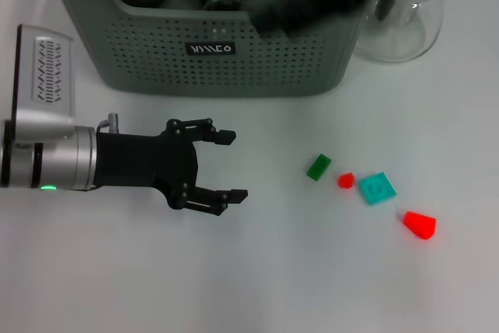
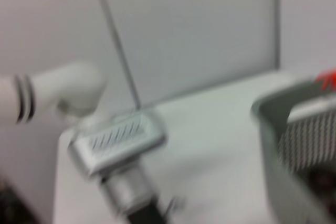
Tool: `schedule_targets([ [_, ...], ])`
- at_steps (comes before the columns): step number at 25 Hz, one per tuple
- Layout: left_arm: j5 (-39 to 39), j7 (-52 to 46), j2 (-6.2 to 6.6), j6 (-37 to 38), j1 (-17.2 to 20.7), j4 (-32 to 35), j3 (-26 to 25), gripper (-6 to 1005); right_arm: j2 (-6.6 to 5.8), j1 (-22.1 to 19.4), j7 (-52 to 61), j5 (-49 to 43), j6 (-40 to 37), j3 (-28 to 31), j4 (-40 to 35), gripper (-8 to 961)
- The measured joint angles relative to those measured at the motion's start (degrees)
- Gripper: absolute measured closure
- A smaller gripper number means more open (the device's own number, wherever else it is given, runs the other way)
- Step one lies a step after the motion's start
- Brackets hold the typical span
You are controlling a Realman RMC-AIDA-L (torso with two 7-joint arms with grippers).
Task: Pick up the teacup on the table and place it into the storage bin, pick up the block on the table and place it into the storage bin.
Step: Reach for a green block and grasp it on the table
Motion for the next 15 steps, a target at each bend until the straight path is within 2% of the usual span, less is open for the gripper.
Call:
schedule_targets([
  [4, 0.0, -0.1, 0.06, -0.2, 0.0, 0.2, 0.0, 108, 0.07, -3.9, 1.2, -5.0, -6.7, -0.3, 0.1, 96],
  [8, 0.0, -0.1, 0.07, -0.4, 0.1, 0.3, 0.0, 109, 2.07, -5.6, 3.2, -16.9, -9.3, -0.8, 1.0, 96],
  [10, 0.0, -0.1, 0.07, -0.4, 0.1, 0.3, 0.0, 109, 2.70, -5.5, 4.7, -21.6, -8.6, -2.6, 2.7, 96],
  [15, 0.0, -0.1, 0.15, -0.5, 0.1, 0.3, 0.0, 111, 2.67, -2.7, 8.8, -26.8, -1.0, -10.0, 10.4, 97],
])
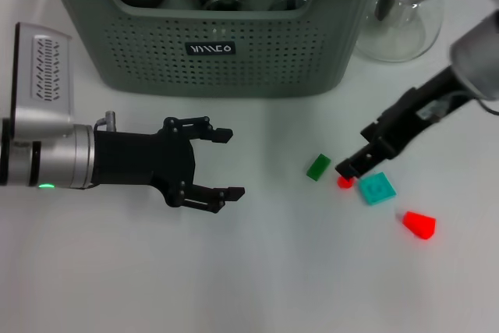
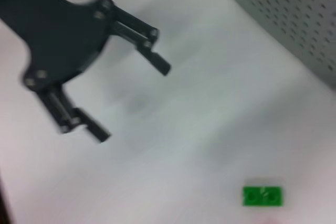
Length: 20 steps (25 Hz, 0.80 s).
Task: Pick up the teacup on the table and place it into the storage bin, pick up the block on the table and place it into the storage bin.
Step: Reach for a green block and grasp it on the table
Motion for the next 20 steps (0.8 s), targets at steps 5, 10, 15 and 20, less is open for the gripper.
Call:
schedule_targets([
  [5, 0.7, 0.0, 0.01, 0.0, 0.0, 0.0, 0.1, 111, 0.12, 6.6, 2.5, -2.5, 7.9, -5.5, 9.7, 97],
  [10, 1.1, 0.0, -0.06, 0.0, -0.1, -0.1, 0.0, 111, 0.30, 12.4, 3.4, -2.8, 14.8, -10.4, 19.0, 96],
  [15, 1.3, -0.3, -0.10, -0.2, -0.1, -0.1, 0.0, 111, 0.51, 14.7, 5.2, -2.6, 18.2, -14.6, 23.0, 96],
  [20, 1.3, -0.3, -0.09, -0.7, -0.2, -0.3, 0.1, 111, 0.71, 15.0, 6.4, -2.3, 19.7, -17.4, 24.7, 97],
])
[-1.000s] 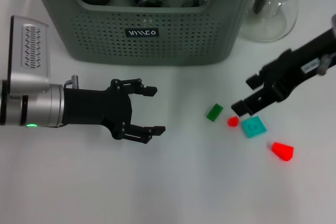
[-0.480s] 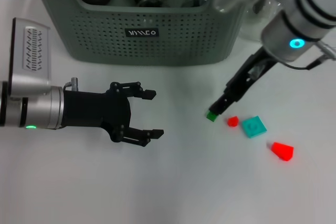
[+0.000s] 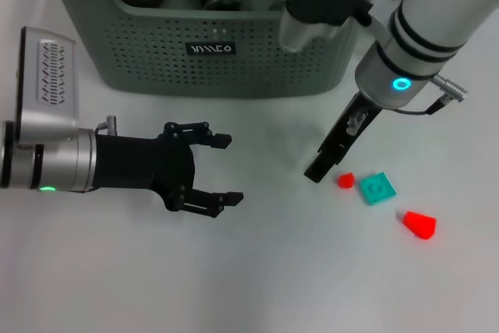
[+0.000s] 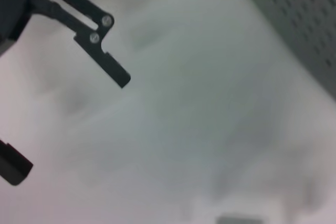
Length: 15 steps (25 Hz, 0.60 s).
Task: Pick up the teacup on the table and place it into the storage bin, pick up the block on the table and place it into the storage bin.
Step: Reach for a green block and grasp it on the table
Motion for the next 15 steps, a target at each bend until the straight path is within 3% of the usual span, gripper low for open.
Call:
schedule_targets([
  [15, 0.0, -0.1, 0.00, 0.0, -0.3, 0.0, 0.2, 110, 0.12, 0.2, 1.7, 2.5, 5.1, -6.1, 2.4, 117],
])
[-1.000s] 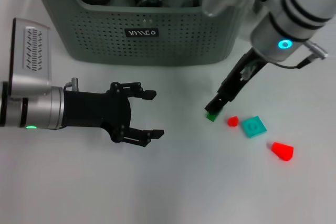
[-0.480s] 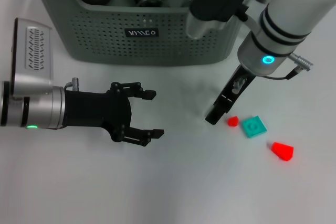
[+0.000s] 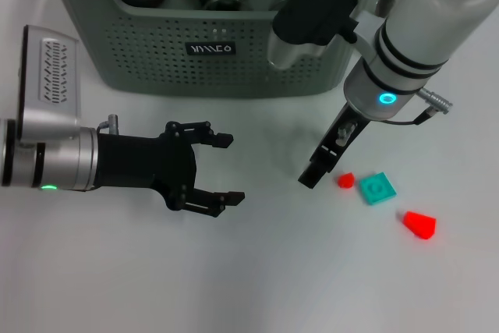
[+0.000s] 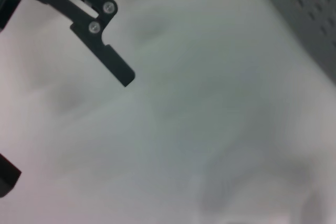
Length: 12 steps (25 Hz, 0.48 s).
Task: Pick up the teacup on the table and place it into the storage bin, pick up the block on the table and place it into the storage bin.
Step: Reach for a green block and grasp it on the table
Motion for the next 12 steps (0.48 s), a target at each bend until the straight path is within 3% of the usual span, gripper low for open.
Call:
schedule_targets([
  [6, 0.0, 0.0, 0.00, -0.2, -0.1, 0.0, 0.0, 110, 0.00, 0.0, 0.1, 1.0, 1.0, -2.6, 0.1, 162],
  [12, 0.0, 0.0, -0.06, -0.7, 0.0, 0.0, 0.1, 110, 0.00, 0.2, 0.8, 1.1, 1.6, -3.8, 0.5, 281],
])
